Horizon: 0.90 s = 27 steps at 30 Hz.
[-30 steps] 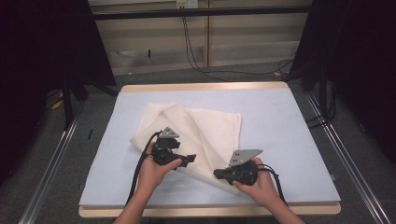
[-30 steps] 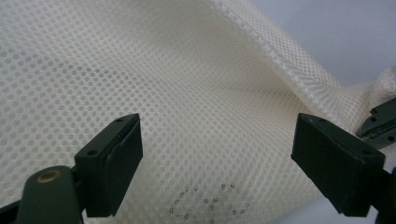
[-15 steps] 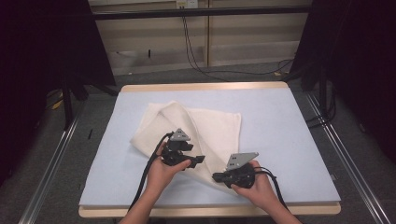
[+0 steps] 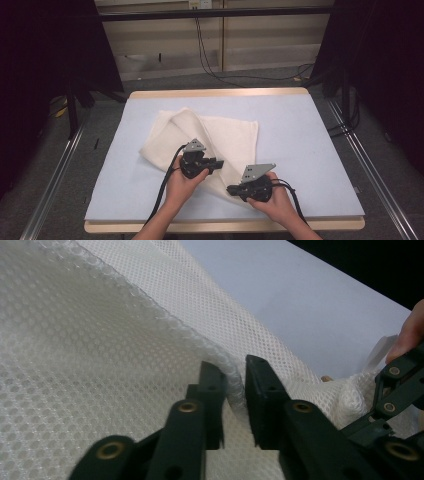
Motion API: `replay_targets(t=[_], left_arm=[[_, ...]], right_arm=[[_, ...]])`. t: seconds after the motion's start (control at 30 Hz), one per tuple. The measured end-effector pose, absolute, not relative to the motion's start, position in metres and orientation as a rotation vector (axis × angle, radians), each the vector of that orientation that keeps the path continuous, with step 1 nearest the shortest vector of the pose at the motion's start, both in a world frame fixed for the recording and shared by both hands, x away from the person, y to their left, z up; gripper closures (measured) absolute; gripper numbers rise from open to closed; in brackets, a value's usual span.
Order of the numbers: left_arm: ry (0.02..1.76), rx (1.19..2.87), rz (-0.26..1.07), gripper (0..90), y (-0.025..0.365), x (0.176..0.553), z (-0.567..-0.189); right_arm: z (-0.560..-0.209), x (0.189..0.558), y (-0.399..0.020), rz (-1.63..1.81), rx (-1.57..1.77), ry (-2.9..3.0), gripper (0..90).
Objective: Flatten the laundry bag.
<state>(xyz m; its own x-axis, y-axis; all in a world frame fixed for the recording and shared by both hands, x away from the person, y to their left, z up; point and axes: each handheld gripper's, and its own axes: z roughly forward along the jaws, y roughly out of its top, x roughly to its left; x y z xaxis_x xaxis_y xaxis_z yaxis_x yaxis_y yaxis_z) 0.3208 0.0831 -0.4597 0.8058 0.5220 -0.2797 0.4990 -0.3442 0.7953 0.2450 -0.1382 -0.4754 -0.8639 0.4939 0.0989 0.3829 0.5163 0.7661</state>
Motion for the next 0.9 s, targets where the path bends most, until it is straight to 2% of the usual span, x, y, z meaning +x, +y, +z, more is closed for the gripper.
replay_targets(t=[0.07, 0.3, 0.67, 0.9], left_arm=[[0.768, 2.013, 0.035, 85.9, 0.084, 0.32, -0.461], [0.764, 2.069, 0.056, 86.6, 0.087, 0.318, -0.463], [0.789, 2.095, 0.049, 86.8, 0.087, 0.317, -0.47], [0.788, 2.08, 0.032, 86.8, 0.088, 0.315, -0.467]], right_arm=[[-0.475, 0.245, -0.139, 1.284, 0.778, 2.624, 85.5], [-0.467, 0.248, -0.147, 1.343, 0.817, 2.616, 76.7], [-0.448, 0.261, -0.184, 1.404, 0.944, 2.48, 60.1], [-0.453, 0.27, -0.201, 1.304, 1.019, 2.406, 55.0]])
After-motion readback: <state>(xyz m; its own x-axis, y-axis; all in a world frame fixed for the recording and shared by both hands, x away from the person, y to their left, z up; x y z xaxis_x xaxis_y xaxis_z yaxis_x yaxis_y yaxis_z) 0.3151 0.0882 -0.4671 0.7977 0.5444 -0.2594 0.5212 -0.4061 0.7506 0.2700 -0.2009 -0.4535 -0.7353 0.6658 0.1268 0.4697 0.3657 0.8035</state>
